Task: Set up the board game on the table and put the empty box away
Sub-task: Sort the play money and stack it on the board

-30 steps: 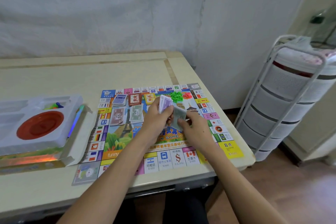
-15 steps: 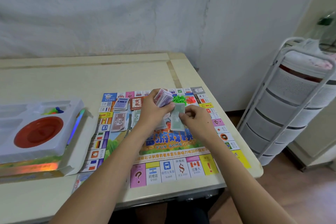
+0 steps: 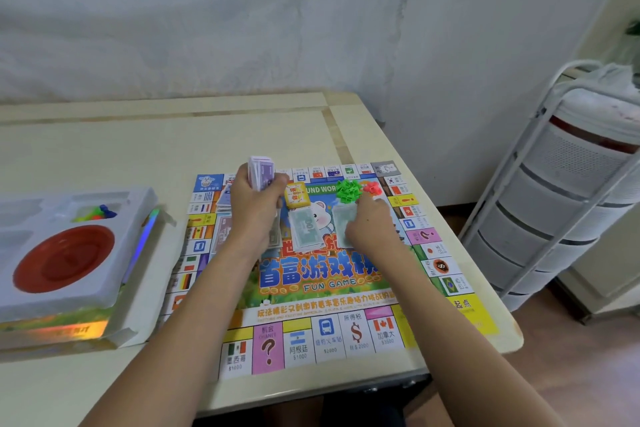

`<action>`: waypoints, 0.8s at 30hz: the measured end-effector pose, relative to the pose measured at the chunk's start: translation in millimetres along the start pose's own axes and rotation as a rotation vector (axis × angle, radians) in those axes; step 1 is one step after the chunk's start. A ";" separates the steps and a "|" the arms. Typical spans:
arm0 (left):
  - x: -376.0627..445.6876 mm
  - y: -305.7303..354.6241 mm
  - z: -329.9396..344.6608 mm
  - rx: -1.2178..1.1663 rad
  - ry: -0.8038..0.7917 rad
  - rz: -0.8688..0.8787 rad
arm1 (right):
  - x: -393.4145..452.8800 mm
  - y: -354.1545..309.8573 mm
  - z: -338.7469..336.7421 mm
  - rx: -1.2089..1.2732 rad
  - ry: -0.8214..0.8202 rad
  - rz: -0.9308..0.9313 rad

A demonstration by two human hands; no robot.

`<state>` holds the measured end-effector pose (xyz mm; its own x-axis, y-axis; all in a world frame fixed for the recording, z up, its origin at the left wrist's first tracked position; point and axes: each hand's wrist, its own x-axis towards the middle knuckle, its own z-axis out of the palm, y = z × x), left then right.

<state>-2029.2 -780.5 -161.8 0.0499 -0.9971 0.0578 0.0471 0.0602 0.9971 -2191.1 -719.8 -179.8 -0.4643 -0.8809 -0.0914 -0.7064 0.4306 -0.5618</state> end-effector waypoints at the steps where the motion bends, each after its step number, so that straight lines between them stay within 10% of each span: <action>1: -1.2 -0.3 0.5 -0.013 -0.004 -0.011 | -1.1 -0.6 2.2 0.061 0.018 -0.003; 11: -21.9 7.3 -8.3 -0.602 -0.260 -0.375 | -3.4 10.1 1.3 0.167 0.156 -0.109; 24: -45.4 0.8 -33.1 -0.388 -0.483 -0.294 | -55.3 -27.1 9.3 0.776 0.034 -0.249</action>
<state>-1998.4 -733.6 -165.3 -0.4659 -0.8783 -0.1069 0.3490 -0.2934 0.8900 -2141.3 -684.6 -167.2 -0.3673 -0.9210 0.1299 -0.2258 -0.0472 -0.9730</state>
